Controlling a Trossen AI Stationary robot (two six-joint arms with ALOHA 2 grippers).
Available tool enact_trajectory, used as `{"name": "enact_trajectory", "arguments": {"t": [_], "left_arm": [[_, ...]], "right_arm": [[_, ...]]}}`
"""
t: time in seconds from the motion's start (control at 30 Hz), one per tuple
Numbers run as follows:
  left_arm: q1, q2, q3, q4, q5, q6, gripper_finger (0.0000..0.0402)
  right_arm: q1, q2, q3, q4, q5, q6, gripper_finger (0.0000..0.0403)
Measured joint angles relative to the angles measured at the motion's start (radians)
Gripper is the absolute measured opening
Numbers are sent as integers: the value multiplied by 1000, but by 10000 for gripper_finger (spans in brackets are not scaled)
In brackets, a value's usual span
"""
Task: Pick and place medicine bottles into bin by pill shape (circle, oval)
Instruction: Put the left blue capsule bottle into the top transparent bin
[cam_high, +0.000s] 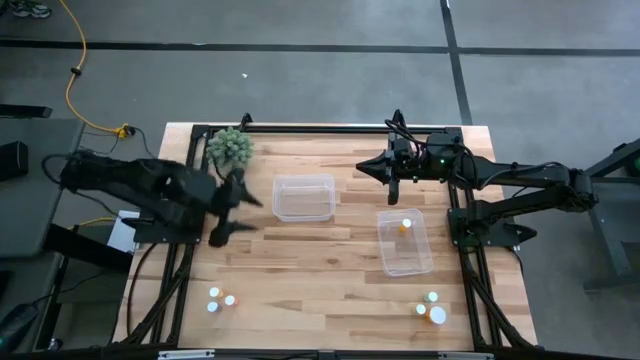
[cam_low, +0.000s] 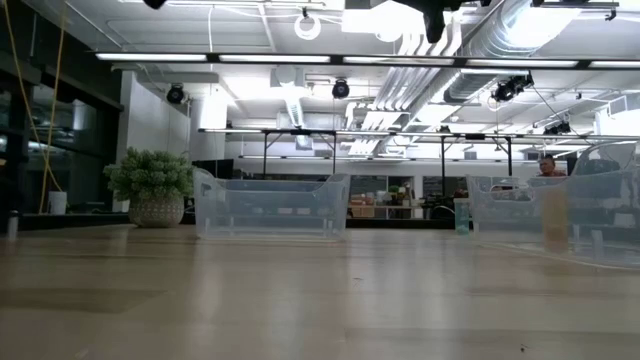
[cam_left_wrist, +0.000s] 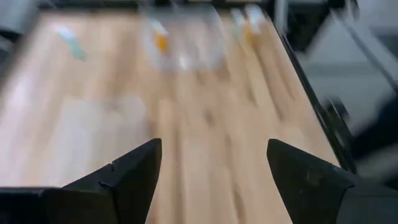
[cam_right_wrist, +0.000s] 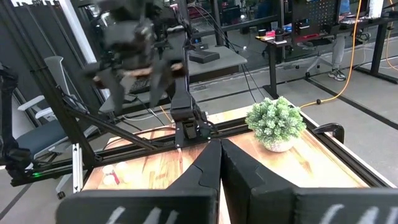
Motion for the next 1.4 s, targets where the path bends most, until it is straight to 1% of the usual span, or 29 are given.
{"name": "enact_trajectory", "arguments": {"t": [0.1,0.23,0.37,0.5,0.63,0.77,0.87,0.97,1.1,1.2,1.3,1.4], "left_arm": [[-115,70,29,-99,29,-58,279],[-273,157,28,-171,56,-190,278],[-415,249,27,-181,46,-298,278],[-520,343,27,-177,33,-401,278],[-589,425,27,-146,29,-487,278],[-634,479,27,-133,39,-596,278],[-670,491,27,-134,43,-672,278],[-705,493,27,-134,39,-782,278],[-759,493,27,-134,32,-998,278],[-813,493,27,-134,4,-1157,278],[-853,505,27,-139,-45,-1252,278],[-867,535,27,-144,-58,-1293,278]], "right_arm": [[0,0,0,-2,0,0,0],[0,0,0,-11,0,0,0],[0,0,0,-26,0,0,0],[0,0,0,-33,0,-2,0],[0,0,0,-55,1,-7,0],[-1,0,0,-80,1,-6,0],[-1,0,0,-86,1,-7,0],[-1,0,0,-92,1,-7,0],[-1,0,0,-99,1,-7,0],[-1,0,0,-113,1,-7,0],[-1,0,0,-130,1,-7,0],[-1,0,0,-139,1,-7,0]]}}
